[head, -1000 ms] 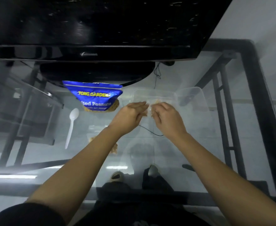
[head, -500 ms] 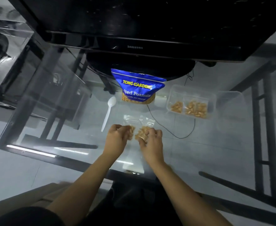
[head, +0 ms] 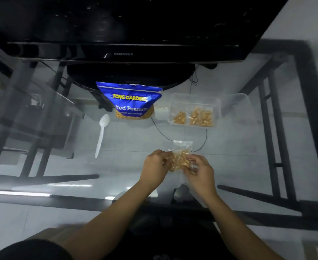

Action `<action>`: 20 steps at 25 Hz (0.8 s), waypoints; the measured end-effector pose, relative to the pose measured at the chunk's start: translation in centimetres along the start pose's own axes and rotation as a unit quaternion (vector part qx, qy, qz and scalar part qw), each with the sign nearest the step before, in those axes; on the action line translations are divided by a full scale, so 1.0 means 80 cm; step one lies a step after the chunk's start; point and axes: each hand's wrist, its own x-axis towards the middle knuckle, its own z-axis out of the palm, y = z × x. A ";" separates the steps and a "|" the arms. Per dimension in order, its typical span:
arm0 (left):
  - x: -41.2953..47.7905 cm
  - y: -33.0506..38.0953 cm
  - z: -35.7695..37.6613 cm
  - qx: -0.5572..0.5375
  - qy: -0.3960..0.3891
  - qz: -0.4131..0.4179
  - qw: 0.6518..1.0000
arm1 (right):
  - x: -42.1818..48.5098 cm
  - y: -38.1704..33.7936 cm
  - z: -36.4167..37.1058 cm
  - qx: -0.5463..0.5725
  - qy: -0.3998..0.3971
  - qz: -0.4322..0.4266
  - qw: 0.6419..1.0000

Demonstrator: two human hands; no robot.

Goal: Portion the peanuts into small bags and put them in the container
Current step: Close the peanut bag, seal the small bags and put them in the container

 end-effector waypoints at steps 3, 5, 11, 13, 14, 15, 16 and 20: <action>0.004 0.035 0.004 -0.023 0.039 0.055 0.997 | -0.001 0.000 -0.040 0.059 0.035 -0.013 0.998; 0.023 0.057 -0.010 -0.046 0.097 0.068 0.992 | 0.019 -0.016 -0.065 0.104 0.069 -0.033 0.992; 0.139 0.093 -0.041 -0.042 0.089 -0.042 0.994 | 0.137 -0.069 -0.084 0.014 0.061 -0.033 0.998; 0.159 0.090 -0.032 -0.006 0.034 -0.062 0.997 | 0.158 -0.069 -0.075 -0.086 0.017 0.002 0.996; 0.165 0.087 -0.026 0.021 0.007 -0.059 0.998 | 0.162 -0.070 -0.072 -0.141 -0.005 0.008 0.990; 0.169 0.084 -0.020 0.061 -0.014 -0.050 0.997 | 0.163 -0.073 -0.069 -0.191 -0.020 0.005 0.981; 0.172 0.081 -0.016 0.117 -0.027 -0.035 0.992 | 0.162 -0.075 -0.068 -0.226 -0.022 -0.007 0.974; 0.166 0.077 -0.017 0.222 0.075 0.009 0.972 | 0.156 -0.071 -0.097 -0.161 0.132 -0.038 0.977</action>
